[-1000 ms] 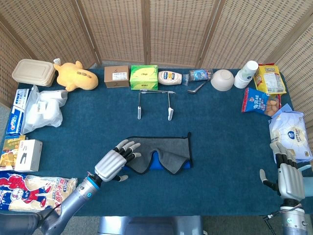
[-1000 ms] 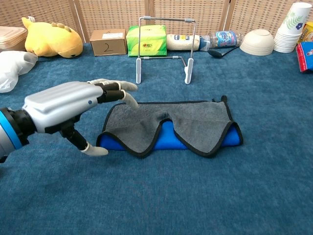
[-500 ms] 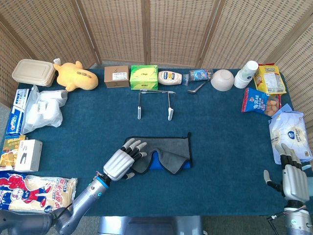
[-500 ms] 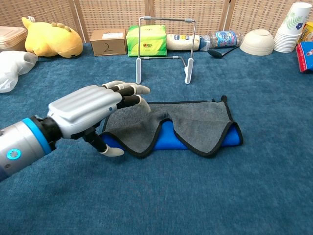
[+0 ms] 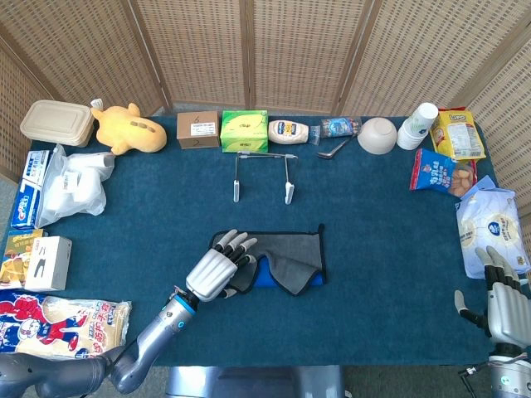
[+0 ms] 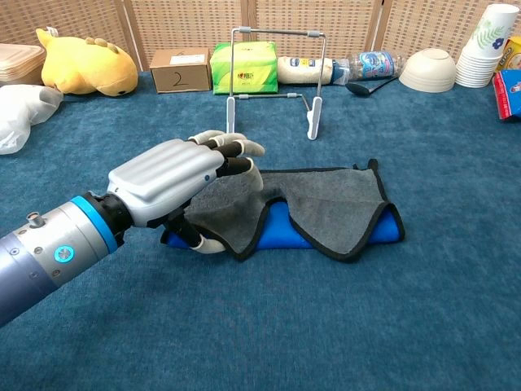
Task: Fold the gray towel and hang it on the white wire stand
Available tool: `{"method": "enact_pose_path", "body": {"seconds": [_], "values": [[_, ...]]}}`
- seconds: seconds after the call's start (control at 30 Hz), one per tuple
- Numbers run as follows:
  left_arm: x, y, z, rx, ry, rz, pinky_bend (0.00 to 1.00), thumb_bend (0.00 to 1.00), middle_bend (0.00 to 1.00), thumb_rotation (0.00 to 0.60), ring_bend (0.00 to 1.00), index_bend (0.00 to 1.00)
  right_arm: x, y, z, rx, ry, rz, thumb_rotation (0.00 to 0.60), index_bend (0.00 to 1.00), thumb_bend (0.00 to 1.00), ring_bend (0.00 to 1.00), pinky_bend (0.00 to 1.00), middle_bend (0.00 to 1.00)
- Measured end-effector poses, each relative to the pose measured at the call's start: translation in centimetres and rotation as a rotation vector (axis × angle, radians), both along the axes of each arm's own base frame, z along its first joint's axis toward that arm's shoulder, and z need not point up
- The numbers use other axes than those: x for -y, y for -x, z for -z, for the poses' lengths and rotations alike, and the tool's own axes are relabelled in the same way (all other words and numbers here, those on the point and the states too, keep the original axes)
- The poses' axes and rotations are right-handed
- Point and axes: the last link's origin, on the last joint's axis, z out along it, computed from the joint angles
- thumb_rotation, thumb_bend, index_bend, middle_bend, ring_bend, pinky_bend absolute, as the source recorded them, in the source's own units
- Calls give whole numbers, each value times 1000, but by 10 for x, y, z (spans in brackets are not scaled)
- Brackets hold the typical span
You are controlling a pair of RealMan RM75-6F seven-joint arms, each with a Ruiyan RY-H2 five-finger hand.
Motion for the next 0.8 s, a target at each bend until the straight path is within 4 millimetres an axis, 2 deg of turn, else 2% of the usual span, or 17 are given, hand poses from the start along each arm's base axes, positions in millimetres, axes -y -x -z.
{"method": "enact_pose_path", "body": {"seconds": [0.4,0.8], "values": [[-1,6,-2,8,15,-7,0,446,203,600,0,464,-3,0,-3,-1,10,0,600,28,389,0,0,0],[-2,16,-7,-14,29,-27,0,507,262,600,6,611,-5,-3,-5,-6,15,-2,600,28,390,0,0,0]]}}
